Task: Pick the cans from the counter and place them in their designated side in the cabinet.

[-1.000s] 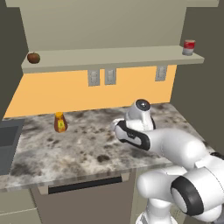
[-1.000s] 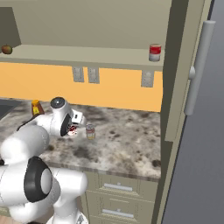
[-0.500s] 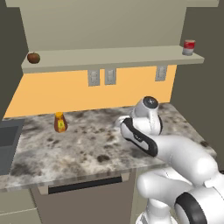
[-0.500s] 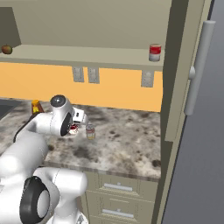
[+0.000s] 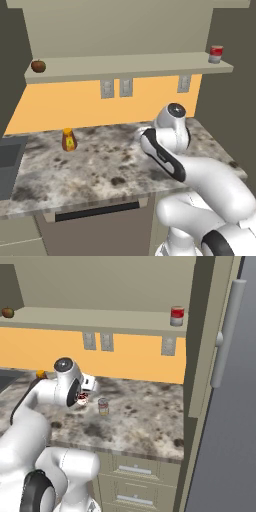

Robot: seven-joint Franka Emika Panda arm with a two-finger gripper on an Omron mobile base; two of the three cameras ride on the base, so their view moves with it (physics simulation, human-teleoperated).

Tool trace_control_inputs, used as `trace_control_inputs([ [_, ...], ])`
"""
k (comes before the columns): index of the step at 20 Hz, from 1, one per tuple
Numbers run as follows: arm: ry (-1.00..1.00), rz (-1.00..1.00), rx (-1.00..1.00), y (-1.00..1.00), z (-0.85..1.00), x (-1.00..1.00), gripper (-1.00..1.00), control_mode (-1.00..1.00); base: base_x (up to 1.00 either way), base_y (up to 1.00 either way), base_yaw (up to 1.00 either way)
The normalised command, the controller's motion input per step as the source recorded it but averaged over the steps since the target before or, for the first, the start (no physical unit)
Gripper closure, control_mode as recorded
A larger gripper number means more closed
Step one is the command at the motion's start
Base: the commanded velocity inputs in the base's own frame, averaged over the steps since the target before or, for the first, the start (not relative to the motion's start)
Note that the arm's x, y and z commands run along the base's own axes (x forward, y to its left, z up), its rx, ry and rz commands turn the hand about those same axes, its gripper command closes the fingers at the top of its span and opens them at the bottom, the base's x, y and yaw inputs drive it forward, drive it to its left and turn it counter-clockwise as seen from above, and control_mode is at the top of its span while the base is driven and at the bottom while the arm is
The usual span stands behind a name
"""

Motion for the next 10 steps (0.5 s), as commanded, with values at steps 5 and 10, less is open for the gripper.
trace_control_inputs([
  [5, -0.01, 0.0, 0.0, 0.0, 0.24, -0.15, 1.0, -1.0, 0.0, 0.0, 0.0],
  [10, -0.01, 0.0, -0.01, -0.09, 0.27, -0.22, 1.0, -1.0, 0.0, 0.0, 0.0],
])
